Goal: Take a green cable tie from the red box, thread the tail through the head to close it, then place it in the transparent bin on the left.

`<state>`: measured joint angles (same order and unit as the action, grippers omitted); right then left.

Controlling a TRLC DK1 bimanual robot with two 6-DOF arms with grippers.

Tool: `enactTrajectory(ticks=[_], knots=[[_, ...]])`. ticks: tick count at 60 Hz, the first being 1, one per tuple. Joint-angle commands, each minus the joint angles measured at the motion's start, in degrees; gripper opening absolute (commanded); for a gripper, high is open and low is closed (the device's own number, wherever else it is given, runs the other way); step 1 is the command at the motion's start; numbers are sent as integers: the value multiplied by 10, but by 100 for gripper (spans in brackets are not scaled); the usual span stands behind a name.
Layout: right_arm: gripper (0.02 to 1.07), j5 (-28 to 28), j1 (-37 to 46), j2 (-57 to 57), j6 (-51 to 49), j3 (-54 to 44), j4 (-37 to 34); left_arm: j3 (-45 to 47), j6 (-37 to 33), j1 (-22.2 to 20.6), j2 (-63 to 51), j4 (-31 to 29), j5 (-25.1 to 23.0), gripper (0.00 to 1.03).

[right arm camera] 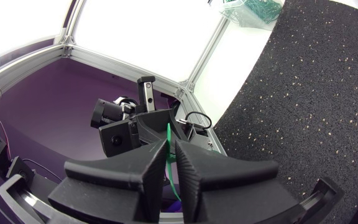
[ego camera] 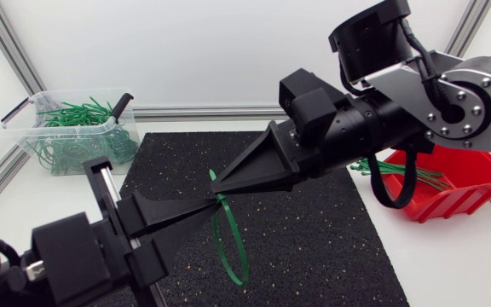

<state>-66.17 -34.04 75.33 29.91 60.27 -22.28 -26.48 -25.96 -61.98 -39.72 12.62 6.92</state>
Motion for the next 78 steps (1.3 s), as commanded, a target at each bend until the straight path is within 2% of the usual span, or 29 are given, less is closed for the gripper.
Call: enactTrajectory(ticks=[1,16,25,33,43,48,49,51,54,56,59,62,69,74,78], knots=[[8,5,-2,-1,-6,-11,4,17,6,4,9,1,-2,4],[8,11,0,-1,6,1,3,17,7,-1,12,-1,-2,5],[8,34,9,54,12,31,8,9,17,-52,-1,-1,8,5],[8,37,15,85,13,42,8,6,17,-61,-10,2,11,4],[8,38,10,68,15,32,0,12,19,-57,-4,-1,13,4],[9,38,8,40,9,17,-1,14,19,-32,4,-11,17,4],[13,39,9,32,8,13,2,13,19,-23,8,-15,17,5],[30,44,14,22,7,6,9,13,17,2,12,-25,15,4],[62,67,20,16,-6,2,11,13,15,45,15,-27,5,4],[88,96,28,14,-21,-3,15,10,16,106,17,-25,-26,4],[103,134,32,18,-42,-10,24,7,16,179,15,-15,-61,4],[103,179,32,21,-64,-20,32,0,20,266,-3,0,-100,4],[104,255,36,23,-80,-42,77,-27,41,444,-75,64,-151,4],[103,300,41,23,-104,-48,96,-69,72,538,-134,95,-164,4],[103,324,46,21,-109,-52,110,-109,99,594,-181,111,-164,4]])
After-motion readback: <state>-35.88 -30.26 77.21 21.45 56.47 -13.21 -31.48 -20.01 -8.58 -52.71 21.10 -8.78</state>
